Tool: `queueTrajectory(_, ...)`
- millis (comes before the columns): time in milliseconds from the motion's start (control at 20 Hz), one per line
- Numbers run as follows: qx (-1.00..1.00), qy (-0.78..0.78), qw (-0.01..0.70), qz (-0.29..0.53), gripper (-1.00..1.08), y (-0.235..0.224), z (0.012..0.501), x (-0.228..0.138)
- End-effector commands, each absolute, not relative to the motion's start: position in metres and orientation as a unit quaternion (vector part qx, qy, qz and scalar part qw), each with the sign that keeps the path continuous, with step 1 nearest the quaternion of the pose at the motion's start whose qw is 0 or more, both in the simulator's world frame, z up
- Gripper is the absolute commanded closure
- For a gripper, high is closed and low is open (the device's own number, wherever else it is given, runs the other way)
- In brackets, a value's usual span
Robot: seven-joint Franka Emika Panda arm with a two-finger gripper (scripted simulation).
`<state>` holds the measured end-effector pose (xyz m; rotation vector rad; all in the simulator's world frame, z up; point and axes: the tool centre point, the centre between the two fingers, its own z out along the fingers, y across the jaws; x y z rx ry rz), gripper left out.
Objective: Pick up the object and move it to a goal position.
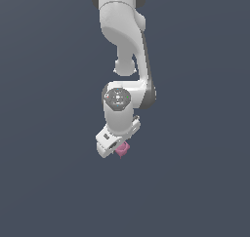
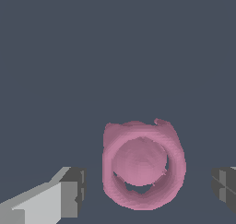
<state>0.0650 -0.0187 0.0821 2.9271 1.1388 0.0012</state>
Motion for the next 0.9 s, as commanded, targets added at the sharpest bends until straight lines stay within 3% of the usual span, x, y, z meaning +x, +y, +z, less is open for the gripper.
queueTrajectory(0, 0.932, 0.363, 0.0, 0.0, -0.92, -0.019, 0.071, 0.064)
queueTrajectory(550, 0.931, 0.364, 0.0, 0.0, -0.92, -0.018, 0.04, 0.065)
queueTrajectory(600, 0.931, 0.364, 0.0, 0.0, 1.08, -0.018, 0.04, 0.065)
queueTrajectory(850, 0.931, 0.364, 0.0, 0.0, 1.08, -0.018, 0.04, 0.065)
